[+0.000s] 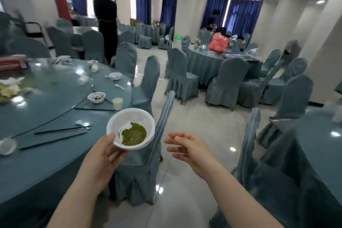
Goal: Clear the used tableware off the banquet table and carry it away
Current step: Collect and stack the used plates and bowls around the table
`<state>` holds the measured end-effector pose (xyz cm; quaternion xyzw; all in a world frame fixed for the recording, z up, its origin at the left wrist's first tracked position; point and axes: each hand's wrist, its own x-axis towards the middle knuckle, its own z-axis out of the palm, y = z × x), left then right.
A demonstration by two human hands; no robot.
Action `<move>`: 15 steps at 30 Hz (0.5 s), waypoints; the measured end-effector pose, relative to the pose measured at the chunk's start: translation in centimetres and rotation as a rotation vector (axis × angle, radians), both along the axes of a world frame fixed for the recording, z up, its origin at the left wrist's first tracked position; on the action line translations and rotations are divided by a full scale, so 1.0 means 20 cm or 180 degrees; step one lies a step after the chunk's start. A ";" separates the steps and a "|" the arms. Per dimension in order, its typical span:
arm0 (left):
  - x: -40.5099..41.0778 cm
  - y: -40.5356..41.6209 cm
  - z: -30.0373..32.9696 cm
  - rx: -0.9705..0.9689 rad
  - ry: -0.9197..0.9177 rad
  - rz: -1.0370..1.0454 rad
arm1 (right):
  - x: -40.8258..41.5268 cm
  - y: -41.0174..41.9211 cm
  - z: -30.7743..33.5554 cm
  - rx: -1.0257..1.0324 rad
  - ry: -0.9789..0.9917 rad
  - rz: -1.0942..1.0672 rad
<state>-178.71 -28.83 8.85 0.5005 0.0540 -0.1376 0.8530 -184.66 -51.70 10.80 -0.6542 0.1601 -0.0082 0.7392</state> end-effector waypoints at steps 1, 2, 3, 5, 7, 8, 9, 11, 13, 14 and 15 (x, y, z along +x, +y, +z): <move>0.06 0.00 -0.02 0.0026 0.0009 0.0157 | 0.12 -0.02 -0.02 -0.0057 0.0024 0.0137; 0.12 0.00 -0.03 0.0030 0.0035 0.0333 | 0.24 -0.03 -0.03 -0.0092 0.0039 0.0286; 0.18 -0.01 -0.05 0.0005 0.0082 0.0530 | 0.36 -0.05 -0.05 -0.0105 0.0051 0.0436; 0.28 0.00 -0.09 -0.0058 0.0184 0.0904 | 0.58 -0.07 -0.08 -0.0092 0.0110 0.0694; 0.36 0.01 -0.11 -0.0085 0.0224 0.1245 | 0.80 -0.06 -0.11 -0.0087 0.0150 0.0950; 0.39 0.02 -0.12 -0.0097 0.0259 0.1422 | 0.91 -0.05 -0.12 -0.0083 0.0192 0.1057; 0.43 0.04 -0.13 -0.0126 0.0301 0.1596 | 1.02 -0.02 -0.13 -0.0081 0.0250 0.1137; 0.49 0.11 -0.15 -0.0167 0.0353 0.1903 | 1.22 0.06 -0.17 -0.0087 0.0371 0.1253; 0.57 0.19 -0.15 -0.0092 0.0258 0.2049 | 1.41 0.14 -0.22 -0.0067 0.0461 0.1364; 0.62 0.23 -0.15 -0.0052 0.0174 0.2097 | 1.50 0.18 -0.24 -0.0054 0.0496 0.1405; 0.67 0.28 -0.14 -0.0025 0.0088 0.2173 | 1.60 0.22 -0.26 -0.0048 0.0527 0.1422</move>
